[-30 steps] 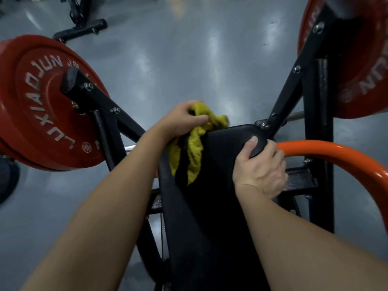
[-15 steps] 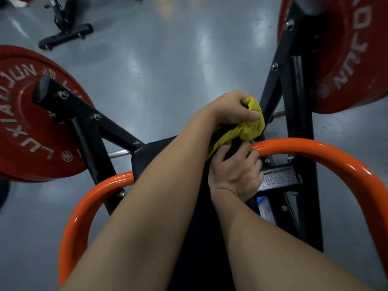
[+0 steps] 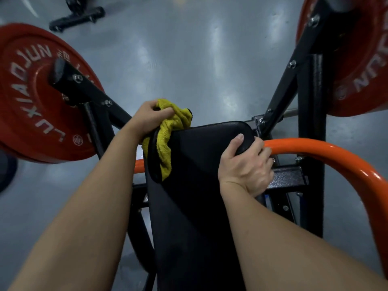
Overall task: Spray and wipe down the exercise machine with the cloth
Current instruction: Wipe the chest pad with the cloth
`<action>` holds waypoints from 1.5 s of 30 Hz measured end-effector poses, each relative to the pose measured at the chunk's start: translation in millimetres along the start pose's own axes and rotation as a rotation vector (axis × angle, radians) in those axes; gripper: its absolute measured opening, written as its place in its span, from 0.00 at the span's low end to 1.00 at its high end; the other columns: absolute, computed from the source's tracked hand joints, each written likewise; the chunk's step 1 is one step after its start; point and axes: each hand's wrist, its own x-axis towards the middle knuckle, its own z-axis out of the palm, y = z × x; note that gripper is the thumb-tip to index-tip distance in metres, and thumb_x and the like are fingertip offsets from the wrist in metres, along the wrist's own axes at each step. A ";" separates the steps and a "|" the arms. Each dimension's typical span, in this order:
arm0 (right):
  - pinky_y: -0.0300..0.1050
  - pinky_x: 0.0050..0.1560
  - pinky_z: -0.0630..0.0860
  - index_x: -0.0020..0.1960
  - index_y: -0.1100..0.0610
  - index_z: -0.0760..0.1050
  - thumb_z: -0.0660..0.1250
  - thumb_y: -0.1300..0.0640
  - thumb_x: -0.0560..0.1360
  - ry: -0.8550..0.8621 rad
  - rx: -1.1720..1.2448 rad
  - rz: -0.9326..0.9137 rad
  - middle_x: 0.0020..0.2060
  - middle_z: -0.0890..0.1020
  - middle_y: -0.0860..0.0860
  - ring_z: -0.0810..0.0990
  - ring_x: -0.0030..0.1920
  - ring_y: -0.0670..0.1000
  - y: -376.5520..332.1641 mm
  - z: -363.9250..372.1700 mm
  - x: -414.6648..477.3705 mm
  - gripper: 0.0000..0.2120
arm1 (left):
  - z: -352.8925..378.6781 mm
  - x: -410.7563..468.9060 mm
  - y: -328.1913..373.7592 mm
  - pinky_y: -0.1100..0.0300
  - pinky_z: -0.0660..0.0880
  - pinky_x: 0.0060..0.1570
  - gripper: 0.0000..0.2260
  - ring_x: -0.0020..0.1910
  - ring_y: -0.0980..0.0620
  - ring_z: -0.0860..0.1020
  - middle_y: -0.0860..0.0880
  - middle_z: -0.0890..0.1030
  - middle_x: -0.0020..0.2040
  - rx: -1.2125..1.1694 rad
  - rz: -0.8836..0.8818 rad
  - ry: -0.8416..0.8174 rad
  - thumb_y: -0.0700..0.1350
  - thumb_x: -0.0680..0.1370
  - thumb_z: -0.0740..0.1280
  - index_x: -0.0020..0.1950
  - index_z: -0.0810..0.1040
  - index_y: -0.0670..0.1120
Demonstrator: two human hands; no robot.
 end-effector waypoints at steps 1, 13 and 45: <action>0.49 0.42 0.57 0.60 0.53 0.73 0.56 0.45 0.84 0.012 0.033 -0.018 0.47 0.76 0.55 0.75 0.43 0.57 -1.0 -2.3 4.8 0.14 | 4.0 0.5 5.3 0.58 0.81 0.47 0.02 0.40 0.56 0.83 0.53 0.84 0.39 0.047 0.008 -0.015 0.40 0.77 0.70 0.47 0.82 0.45; 0.38 0.53 0.75 0.51 0.30 0.79 0.70 0.28 0.66 -1.090 0.371 -0.127 0.47 0.80 0.25 0.79 0.64 0.42 126.3 164.5 166.0 0.15 | 154.1 19.6 121.4 0.59 0.68 0.39 0.10 0.40 0.54 0.75 0.59 0.76 0.35 0.537 0.530 -0.225 0.58 0.69 0.71 0.40 0.75 0.56; 0.57 0.51 0.71 0.61 0.57 0.76 0.53 0.38 0.80 -0.009 0.184 0.056 0.53 0.81 0.59 0.79 0.53 0.64 3.6 -1.3 7.8 0.26 | 46.3 -21.7 24.8 0.55 0.72 0.50 0.17 0.53 0.44 0.79 0.51 0.76 0.54 0.515 0.331 0.314 0.62 0.70 0.69 0.56 0.79 0.57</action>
